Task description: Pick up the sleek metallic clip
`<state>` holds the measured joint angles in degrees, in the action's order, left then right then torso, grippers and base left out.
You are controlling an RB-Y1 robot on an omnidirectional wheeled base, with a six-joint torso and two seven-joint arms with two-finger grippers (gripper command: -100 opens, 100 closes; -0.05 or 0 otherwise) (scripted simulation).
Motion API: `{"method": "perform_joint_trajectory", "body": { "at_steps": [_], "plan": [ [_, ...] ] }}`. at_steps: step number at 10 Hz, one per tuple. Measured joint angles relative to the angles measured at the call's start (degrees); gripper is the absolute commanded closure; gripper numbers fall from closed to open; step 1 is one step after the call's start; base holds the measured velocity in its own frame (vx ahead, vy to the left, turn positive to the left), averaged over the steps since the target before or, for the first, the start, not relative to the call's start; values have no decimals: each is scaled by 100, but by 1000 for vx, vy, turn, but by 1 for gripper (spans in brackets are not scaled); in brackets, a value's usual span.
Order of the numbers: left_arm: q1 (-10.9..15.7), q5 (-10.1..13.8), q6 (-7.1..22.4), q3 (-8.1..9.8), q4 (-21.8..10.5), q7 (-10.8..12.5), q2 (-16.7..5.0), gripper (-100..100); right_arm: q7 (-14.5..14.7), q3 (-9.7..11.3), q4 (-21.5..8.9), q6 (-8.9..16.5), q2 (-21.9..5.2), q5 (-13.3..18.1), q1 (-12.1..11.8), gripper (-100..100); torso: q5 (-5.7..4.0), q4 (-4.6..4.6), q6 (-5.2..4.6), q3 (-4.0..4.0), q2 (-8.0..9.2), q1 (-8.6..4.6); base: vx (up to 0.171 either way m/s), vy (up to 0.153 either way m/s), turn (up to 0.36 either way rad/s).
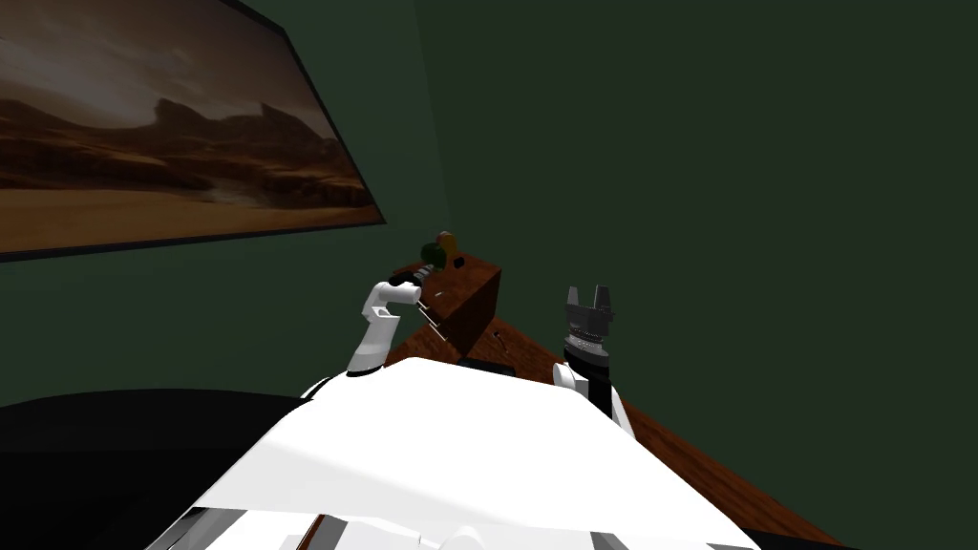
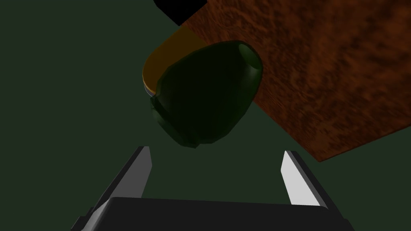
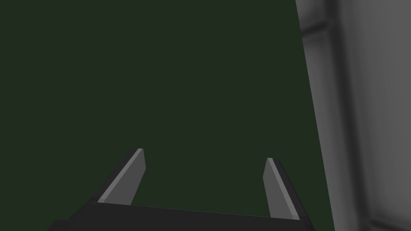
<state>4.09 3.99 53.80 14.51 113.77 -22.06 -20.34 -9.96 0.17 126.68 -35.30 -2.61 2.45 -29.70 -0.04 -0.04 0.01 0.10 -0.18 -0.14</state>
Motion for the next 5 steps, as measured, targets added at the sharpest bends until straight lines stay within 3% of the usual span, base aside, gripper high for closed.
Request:
{"method": "perform_joint_trajectory", "body": {
  "at_steps": [5],
  "plan": [
    [149,140,822,109,-135,-210,-101,-100,0,0,0,0,0,0,0,0,1,1,1,-3,7,8,40,-38,-13]
  ]
}}
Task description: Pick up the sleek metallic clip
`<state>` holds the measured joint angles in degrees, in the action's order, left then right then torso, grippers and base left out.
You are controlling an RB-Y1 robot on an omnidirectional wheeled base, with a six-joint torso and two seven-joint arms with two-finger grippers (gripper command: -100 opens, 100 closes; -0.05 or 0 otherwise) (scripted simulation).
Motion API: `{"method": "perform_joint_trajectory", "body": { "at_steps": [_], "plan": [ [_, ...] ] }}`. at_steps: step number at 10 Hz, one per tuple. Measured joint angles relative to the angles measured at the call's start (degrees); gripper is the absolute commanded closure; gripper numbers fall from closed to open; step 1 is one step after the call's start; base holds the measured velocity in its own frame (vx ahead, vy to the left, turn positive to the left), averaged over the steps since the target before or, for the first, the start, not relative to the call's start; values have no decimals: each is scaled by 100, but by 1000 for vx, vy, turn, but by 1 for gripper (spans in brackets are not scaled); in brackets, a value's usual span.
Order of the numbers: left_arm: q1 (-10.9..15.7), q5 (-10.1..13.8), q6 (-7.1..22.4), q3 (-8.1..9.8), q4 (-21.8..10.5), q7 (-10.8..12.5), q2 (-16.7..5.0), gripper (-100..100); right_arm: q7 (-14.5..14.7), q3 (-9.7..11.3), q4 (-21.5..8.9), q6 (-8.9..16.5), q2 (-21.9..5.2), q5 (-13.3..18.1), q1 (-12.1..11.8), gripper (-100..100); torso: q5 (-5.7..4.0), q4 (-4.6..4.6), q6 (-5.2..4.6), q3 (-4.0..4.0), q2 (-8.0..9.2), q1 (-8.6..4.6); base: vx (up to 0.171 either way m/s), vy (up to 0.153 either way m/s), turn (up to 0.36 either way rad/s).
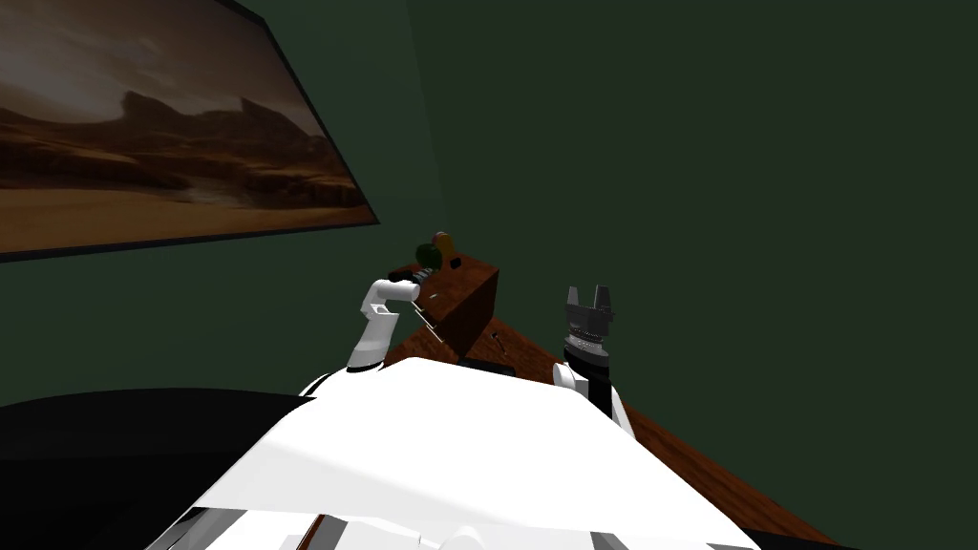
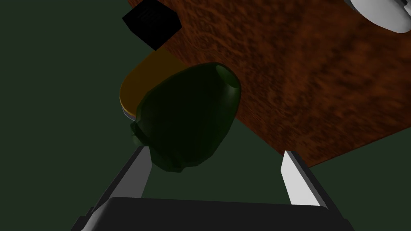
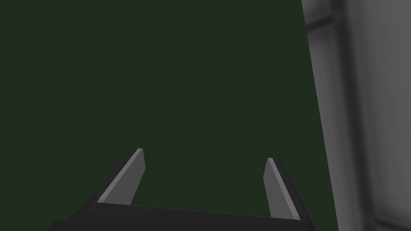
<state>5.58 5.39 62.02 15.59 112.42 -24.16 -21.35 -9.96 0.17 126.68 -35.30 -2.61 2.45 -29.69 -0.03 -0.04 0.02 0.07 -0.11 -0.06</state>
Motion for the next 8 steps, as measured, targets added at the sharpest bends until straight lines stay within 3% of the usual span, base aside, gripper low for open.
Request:
{"method": "perform_joint_trajectory", "body": {
  "at_steps": [8],
  "plan": [
    [211,261,1189,189,-309,-363,-203,-100,0,0,0,0,0,0,0,0,0,-2,0,4,-7,-2,41,-30,-9]
  ]
}}
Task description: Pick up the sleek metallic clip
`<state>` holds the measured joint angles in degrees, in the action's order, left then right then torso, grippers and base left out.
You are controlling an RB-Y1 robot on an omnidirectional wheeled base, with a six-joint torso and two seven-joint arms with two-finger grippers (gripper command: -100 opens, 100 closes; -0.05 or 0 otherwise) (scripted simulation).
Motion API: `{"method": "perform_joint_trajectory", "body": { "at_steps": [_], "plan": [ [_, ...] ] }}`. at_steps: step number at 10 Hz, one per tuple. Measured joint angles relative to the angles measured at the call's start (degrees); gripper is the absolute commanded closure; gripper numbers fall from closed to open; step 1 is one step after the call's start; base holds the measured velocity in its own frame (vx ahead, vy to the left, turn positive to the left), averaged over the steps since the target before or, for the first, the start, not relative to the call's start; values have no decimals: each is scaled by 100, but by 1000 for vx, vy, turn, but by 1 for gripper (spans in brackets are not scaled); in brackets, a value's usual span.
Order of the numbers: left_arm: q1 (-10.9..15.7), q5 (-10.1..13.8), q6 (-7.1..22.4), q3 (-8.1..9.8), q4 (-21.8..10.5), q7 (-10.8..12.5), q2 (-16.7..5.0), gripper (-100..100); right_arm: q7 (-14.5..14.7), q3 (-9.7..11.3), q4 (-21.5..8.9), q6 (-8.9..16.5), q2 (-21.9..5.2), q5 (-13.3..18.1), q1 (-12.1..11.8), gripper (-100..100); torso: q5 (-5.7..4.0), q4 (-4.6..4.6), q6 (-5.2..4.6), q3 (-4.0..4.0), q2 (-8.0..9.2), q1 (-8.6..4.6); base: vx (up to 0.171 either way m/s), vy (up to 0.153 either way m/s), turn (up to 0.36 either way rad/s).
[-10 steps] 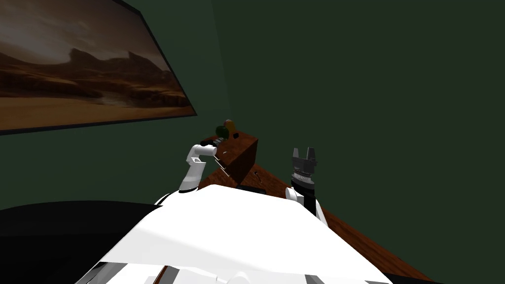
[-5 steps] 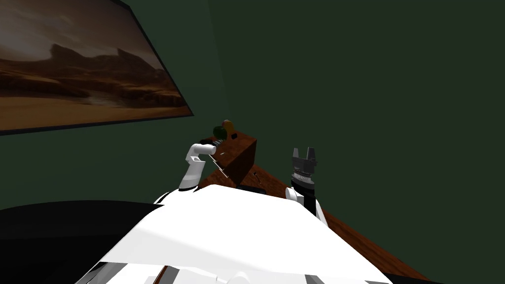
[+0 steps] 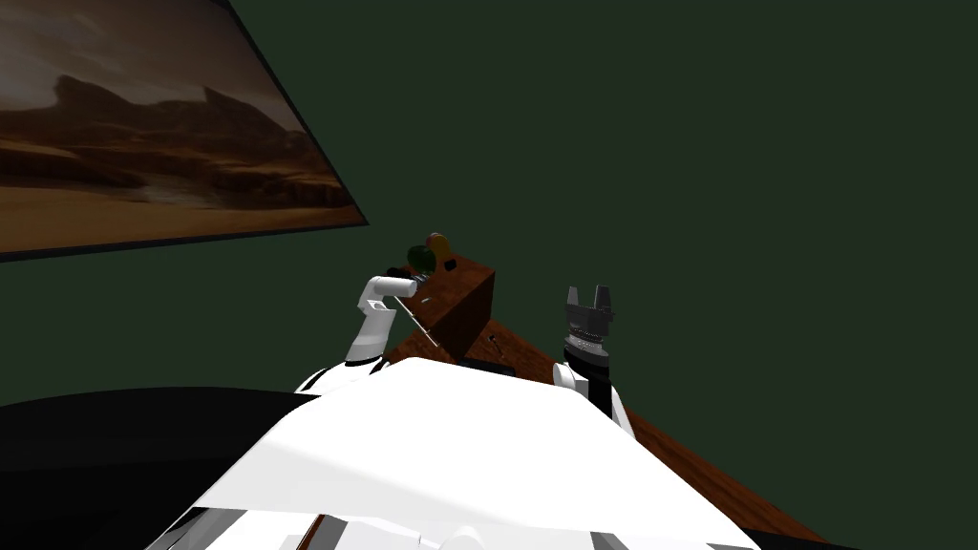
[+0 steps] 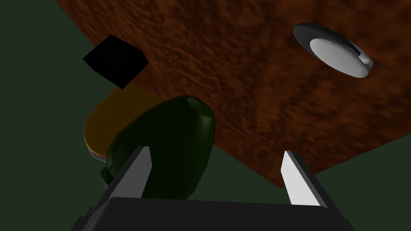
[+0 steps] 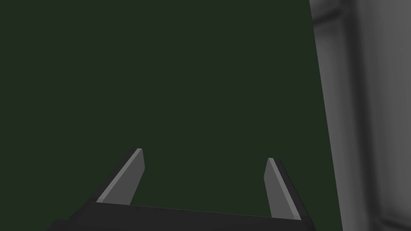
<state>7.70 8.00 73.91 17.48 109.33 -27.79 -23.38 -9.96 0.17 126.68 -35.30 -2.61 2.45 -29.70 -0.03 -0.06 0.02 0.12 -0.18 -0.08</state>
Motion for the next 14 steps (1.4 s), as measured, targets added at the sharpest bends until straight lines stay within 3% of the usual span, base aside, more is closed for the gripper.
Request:
{"method": "perform_joint_trajectory", "body": {
  "at_steps": [14],
  "plan": [
    [179,491,2084,281,-519,-537,-471,-100,0,0,0,0,0,0,0,0,3,1,0,-1,2,11,44,-13,-15]
  ]
}}
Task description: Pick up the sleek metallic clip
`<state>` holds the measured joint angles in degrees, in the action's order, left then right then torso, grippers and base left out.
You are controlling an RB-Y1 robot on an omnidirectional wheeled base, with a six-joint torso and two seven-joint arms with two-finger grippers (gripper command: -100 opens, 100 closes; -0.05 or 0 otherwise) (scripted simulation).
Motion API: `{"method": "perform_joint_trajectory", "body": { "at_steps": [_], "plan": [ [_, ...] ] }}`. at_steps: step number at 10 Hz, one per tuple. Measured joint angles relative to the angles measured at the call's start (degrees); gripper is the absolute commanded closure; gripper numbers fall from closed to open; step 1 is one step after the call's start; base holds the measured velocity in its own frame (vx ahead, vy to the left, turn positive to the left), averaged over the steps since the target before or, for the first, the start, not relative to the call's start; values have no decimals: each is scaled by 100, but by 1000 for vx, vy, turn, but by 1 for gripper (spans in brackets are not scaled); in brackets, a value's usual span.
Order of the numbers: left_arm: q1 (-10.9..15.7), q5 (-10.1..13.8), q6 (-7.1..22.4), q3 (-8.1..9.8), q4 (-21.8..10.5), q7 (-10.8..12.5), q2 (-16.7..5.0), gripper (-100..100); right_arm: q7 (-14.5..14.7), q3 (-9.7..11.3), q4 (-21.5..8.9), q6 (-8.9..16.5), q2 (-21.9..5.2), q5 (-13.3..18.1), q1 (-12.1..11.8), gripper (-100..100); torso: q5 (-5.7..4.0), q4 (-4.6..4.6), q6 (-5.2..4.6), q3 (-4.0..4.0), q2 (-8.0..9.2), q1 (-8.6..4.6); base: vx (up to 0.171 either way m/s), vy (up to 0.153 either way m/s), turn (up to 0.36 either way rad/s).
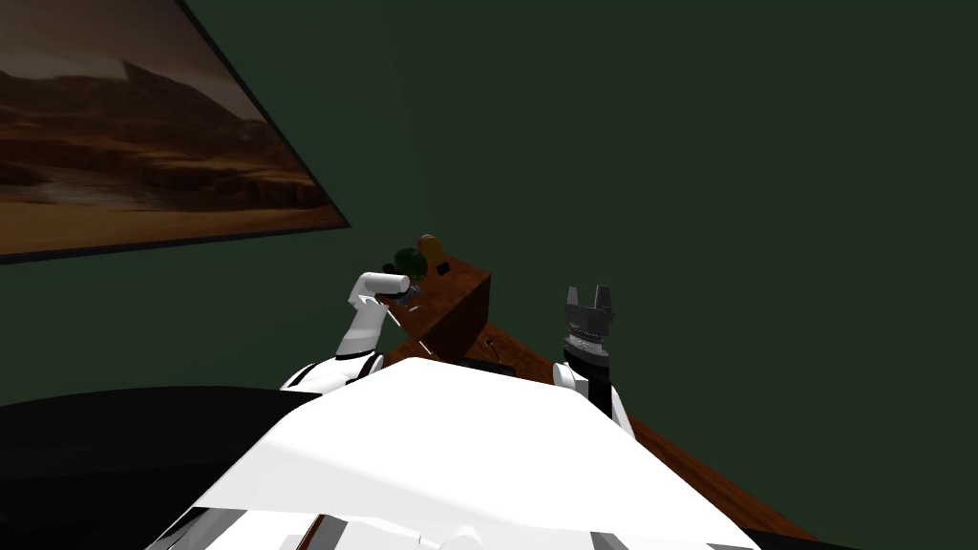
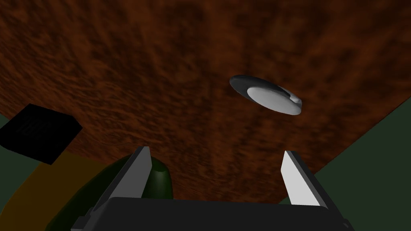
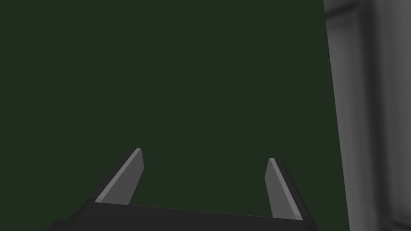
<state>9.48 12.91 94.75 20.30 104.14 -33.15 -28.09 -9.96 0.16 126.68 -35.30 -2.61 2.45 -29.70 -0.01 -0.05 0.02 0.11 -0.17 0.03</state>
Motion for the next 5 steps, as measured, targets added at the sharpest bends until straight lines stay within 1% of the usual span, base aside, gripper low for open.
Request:
{"method": "perform_joint_trajectory", "body": {
  "at_steps": [2,5],
  "plan": [
    [17,78,267,31,-128,-75,-75,-100,0,0,0,0,0,0,0,0,0,0,0,0,1,-2,43,-10,-19],
    [-26,176,667,71,-187,-156,-142,-100,0,0,0,0,0,0,0,0,0,2,0,-6,11,-1,29,-7,-18]
  ]
}}
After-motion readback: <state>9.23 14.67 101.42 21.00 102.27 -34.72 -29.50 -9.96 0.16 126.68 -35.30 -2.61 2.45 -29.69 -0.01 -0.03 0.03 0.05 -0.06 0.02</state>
